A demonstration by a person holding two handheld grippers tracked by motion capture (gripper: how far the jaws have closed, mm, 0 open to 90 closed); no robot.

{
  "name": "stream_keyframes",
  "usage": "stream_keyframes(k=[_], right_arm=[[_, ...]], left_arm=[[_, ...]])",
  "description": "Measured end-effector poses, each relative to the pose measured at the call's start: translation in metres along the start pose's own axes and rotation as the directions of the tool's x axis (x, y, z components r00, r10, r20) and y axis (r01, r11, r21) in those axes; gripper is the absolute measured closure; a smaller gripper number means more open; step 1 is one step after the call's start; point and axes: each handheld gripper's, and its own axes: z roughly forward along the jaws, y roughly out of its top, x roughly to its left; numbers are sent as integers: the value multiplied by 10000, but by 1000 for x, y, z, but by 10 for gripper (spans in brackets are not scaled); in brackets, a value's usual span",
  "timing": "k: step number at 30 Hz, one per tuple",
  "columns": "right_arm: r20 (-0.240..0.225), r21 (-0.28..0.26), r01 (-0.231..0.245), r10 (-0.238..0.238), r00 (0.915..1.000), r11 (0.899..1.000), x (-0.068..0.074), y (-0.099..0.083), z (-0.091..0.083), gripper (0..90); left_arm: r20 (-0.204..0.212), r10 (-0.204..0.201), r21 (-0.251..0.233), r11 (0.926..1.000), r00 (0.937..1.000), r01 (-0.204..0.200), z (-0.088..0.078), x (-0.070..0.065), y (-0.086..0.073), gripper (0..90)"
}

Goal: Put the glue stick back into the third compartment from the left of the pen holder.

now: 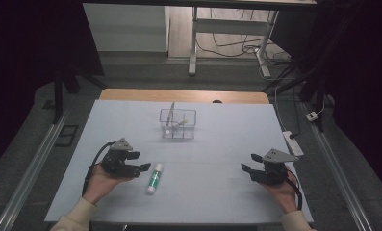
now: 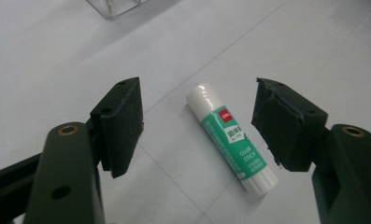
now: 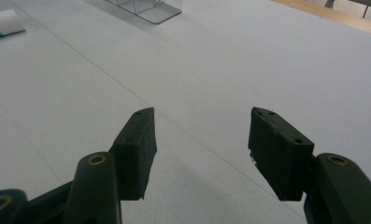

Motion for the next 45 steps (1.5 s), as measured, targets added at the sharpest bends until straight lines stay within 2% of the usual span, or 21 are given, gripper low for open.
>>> stream_keyframes(k=[10,23,31,39,45], right_arm=[[66,-72,-20,20,10000,10000,-1,-2,-5,405],[77,15,-1,1,10000,10000,1,-2,-3,405],[-26,187,28,-27,10000,9998,3,-5,3,404],[-48,328,93,-91,9999,9994,4,-5,5,403],[8,357,108,-108,9999,9993,4,-5,4,403]], left_arm=[[-69,-225,471,9986,9997,228,15,-2,8,282],[-117,-201,1226,9922,9997,214,40,-12,16,247],[-185,-201,1973,9801,9996,233,59,-15,17,281],[-73,-332,2312,9723,9994,340,68,-14,16,300],[17,-448,2571,9654,9990,429,74,-15,12,350]])
